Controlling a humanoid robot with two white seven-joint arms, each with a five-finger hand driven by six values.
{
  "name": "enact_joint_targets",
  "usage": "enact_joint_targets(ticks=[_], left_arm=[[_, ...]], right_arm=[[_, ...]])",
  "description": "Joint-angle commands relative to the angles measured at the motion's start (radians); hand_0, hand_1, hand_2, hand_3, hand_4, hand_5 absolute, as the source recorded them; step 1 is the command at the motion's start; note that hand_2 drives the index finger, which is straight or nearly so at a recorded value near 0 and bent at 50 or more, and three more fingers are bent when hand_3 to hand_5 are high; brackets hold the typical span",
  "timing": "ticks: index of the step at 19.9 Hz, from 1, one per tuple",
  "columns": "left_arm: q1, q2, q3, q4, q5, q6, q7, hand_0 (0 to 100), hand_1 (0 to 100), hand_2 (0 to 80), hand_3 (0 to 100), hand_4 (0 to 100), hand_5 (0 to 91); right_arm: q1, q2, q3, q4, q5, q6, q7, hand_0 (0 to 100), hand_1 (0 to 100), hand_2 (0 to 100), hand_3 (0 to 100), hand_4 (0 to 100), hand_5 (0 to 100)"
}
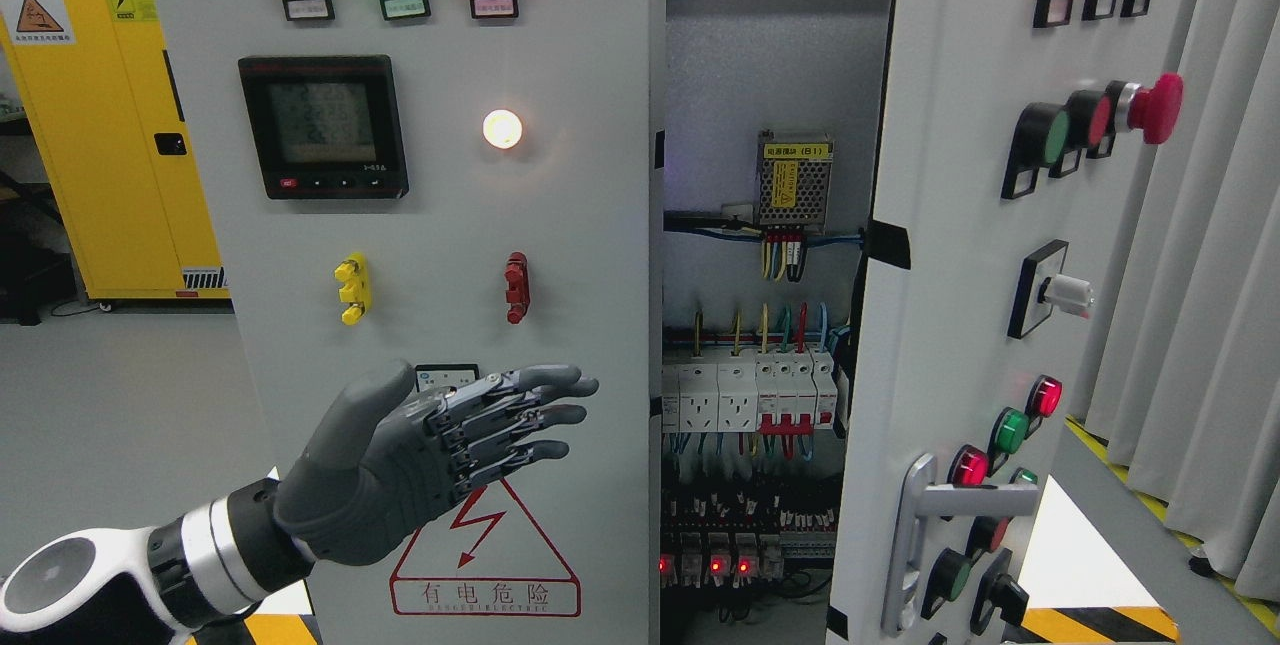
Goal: Open door with both hands
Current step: 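Reach the left hand into the gap behind the push-button door edge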
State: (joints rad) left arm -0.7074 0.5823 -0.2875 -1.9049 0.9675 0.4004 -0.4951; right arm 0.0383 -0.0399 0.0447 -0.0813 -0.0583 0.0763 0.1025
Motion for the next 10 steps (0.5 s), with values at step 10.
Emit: enact_joint_targets(ticks=[10], left_arm=[[-0.271, -0.344, -0.19, 0.211, 0.073, 0.084, 0.018, 0, 0, 0.0, 1, 0, 0.0]], right_arm=[[0.0, 0.0, 0.001, 0.0, 0.0, 0.0, 0.0, 22, 3, 0, 0, 0, 0]])
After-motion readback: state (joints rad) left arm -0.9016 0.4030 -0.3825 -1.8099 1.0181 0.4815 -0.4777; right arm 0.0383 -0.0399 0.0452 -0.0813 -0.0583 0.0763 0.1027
